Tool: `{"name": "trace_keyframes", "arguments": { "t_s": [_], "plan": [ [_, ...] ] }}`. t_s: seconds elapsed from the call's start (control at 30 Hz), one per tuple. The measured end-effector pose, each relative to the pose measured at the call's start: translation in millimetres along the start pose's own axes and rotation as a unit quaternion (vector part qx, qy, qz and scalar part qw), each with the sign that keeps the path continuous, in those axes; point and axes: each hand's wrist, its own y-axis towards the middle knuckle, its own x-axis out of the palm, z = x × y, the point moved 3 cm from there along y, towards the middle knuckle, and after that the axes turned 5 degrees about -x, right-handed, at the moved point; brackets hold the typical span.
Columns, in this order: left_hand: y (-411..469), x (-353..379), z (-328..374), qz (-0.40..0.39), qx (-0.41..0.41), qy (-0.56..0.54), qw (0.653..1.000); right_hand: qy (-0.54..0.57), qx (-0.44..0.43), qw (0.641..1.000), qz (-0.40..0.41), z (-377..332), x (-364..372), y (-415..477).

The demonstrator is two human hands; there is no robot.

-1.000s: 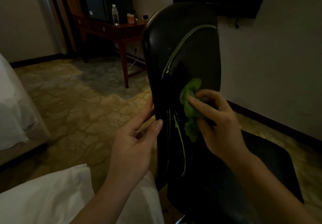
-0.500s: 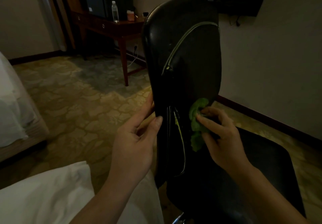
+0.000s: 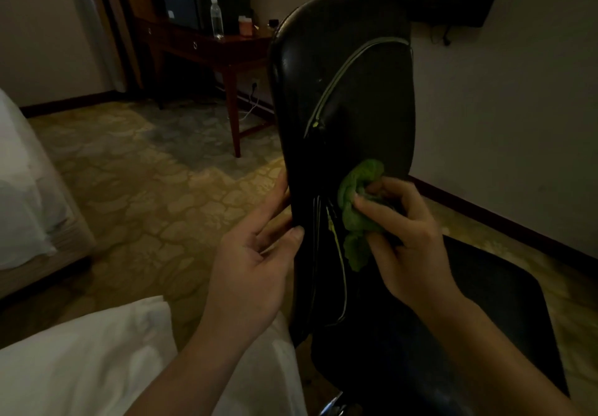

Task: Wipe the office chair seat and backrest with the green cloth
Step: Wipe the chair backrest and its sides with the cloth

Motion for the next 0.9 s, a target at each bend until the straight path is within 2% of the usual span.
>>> {"name": "trace_keyframes", "arguments": {
  "t_s": [0.2, 0.4, 0.53, 0.77, 0.9],
  "plan": [
    [2.5, -4.2, -5.8, -0.013, -0.001, 0.017, 1.0, 0.005, 0.045, 0.999, 0.019, 7.2, -0.4, -19.5],
    [3.7, -4.6, -8.8, -0.018, -0.001, 0.039, 0.999, 0.016, 0.024, 0.999, 0.046, -17.9, -1.0, 20.8],
    [5.6, -6.4, -9.5, -0.015, 0.006, 0.046, 0.999, 0.021, 0.024, 0.999, 0.043, -15.9, 2.4, 17.9],
    [5.1, -6.3, -15.3, -0.007, 0.016, 0.027, 0.999, 0.001, 0.041, 0.998, 0.037, 5.3, 5.1, -15.4],
    [2.0, -3.4, -19.4, 0.001, 0.014, -0.023, 1.0, -0.009, 0.041, 0.998, 0.037, 0.2, -2.9, -3.7]
  ]
}}
